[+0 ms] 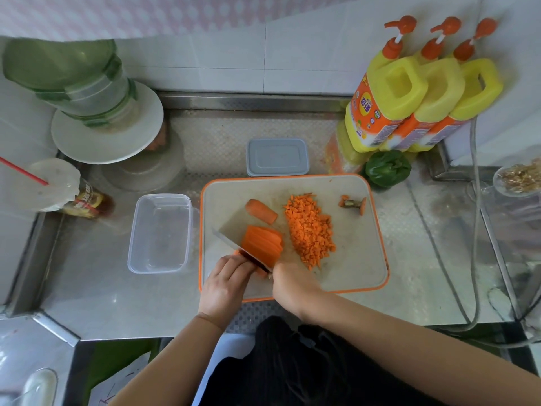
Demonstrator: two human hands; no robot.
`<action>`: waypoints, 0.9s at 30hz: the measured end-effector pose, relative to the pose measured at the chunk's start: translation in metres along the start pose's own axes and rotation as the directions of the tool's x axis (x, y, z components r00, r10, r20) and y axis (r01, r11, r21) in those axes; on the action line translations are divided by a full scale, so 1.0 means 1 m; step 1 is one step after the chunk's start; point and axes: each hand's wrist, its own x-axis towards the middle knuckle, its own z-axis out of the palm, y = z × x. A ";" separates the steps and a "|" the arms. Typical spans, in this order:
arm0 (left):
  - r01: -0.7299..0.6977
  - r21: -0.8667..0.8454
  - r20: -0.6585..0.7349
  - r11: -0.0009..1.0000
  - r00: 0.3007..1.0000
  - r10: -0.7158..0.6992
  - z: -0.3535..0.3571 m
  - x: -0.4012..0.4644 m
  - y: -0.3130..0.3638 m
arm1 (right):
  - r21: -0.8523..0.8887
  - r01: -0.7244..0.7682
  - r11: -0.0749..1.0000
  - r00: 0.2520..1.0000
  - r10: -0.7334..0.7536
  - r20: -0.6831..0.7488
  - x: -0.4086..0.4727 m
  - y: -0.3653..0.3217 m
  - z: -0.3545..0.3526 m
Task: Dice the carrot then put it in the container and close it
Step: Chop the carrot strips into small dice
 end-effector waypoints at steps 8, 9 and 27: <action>-0.035 0.043 0.049 0.998 0.998 0.033 -0.002 0.008 0.000 | 0.019 0.117 0.993 0.991 -0.116 -0.070 -0.002 0.010 0.001; -0.042 0.042 0.052 0.998 0.998 0.040 -0.003 0.007 0.000 | 0.031 0.163 0.986 0.983 -0.159 -0.093 -0.006 0.012 0.003; 0.062 0.137 0.177 0.989 0.980 -0.086 -0.015 -0.012 0.002 | 0.033 0.256 0.966 0.954 -0.247 -0.171 -0.018 0.025 0.007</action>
